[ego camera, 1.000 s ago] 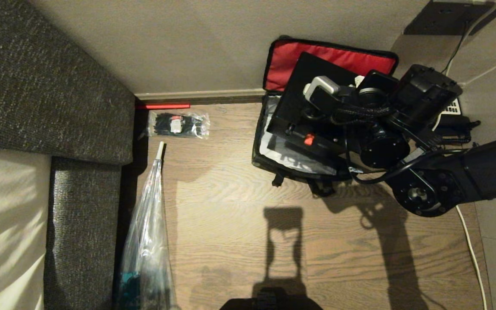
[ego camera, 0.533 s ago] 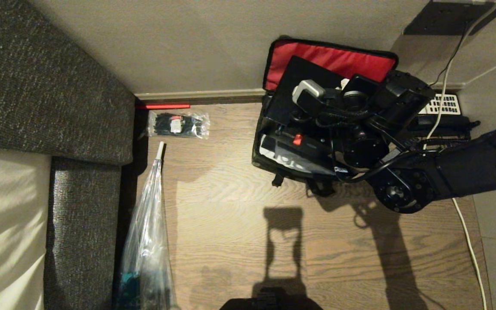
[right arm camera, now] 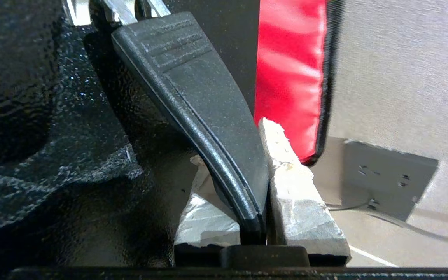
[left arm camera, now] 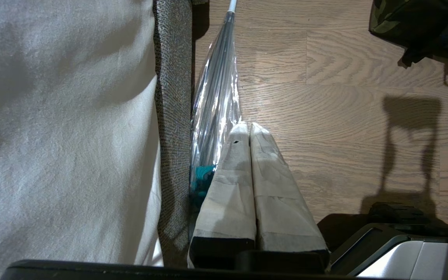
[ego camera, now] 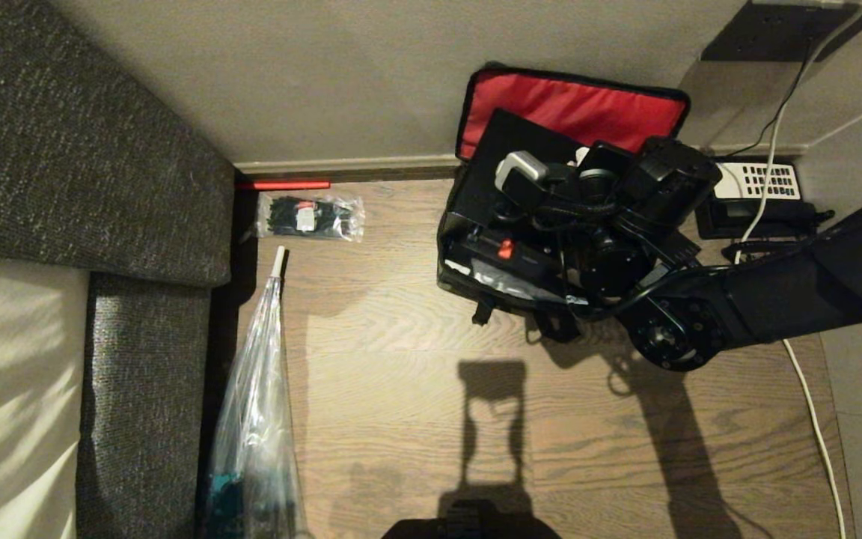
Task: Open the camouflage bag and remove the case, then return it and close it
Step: Place the black box back
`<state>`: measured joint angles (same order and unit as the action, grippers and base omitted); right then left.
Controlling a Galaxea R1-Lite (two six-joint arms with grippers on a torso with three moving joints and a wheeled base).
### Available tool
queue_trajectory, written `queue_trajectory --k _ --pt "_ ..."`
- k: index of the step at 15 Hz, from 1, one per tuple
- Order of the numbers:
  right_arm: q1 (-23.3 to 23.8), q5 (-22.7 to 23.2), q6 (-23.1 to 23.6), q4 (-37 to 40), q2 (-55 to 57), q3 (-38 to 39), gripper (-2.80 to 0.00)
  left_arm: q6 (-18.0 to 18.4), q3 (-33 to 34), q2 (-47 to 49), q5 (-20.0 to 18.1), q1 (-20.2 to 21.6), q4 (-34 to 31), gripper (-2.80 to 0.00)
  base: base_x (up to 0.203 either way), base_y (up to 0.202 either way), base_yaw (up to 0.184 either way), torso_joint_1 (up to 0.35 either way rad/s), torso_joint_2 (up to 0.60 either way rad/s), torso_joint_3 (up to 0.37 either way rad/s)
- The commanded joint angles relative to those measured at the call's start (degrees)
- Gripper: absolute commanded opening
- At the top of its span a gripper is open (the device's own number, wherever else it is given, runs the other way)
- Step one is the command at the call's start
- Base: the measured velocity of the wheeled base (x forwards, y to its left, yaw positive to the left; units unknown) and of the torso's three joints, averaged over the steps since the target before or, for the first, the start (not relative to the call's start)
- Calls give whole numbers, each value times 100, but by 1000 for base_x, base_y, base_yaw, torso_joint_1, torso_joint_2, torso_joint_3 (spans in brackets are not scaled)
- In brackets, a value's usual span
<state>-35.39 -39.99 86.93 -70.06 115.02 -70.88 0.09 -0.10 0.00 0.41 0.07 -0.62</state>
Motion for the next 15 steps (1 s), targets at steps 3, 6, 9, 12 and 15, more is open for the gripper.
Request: queue_trajectory --k 3,6,9,12,15 --pt "40 280 44 -34 20 84 -280 0 1 -9 3 1 1 -280 0 0 0 0 0 0" --pt "172 576 53 -6 -28 130 -280 0 1 -9 3 1 1 -280 0 0 0 0 0 0" --pt "301 800 0 62 -126 334 -280 0 1 -9 2 1 1 -280 0 0 0 0 0 0" --pt "409 800 -35 105 -218 500 -280 0 1 -9 3 1 1 -280 0 0 0 0 0 0" --pt "412 800 -106 115 -239 707 -280 0 1 -9 3 1 1 -280 0 0 0 0 0 0"
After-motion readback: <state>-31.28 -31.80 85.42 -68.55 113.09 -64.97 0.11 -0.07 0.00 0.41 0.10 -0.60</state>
